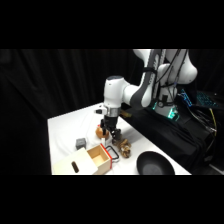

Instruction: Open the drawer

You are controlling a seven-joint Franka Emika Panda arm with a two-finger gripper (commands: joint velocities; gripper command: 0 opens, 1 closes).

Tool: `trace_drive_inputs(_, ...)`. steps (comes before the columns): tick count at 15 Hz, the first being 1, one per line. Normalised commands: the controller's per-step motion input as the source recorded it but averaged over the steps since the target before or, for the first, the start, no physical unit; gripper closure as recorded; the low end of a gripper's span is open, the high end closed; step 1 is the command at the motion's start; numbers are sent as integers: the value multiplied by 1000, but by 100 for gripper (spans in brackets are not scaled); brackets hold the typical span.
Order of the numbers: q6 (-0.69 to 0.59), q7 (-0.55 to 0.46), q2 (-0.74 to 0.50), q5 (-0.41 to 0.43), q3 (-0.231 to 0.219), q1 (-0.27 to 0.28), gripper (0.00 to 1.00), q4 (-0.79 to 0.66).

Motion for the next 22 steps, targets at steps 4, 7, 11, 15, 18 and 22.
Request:
trace_drive_inputs(4, -367, 79, -558, -33, -151, 163, 0, -247)
trace_drive_inputs(7, -361, 221, -442, -196, -193, 188, 0, -147)
trace_drive_inputs(11, -367, 222, -325, -145, -123, 127, 0, -81)
trace_drive_inputs(15, -279, 177, -243, -95, -78, 91, 0, -49)
trace_drive_inputs(18, -212, 137, -203, -72, -58, 88, 0, -31)
trace_drive_inputs(22, -179, 102, -179, -56, -54, 83, 0, -12)
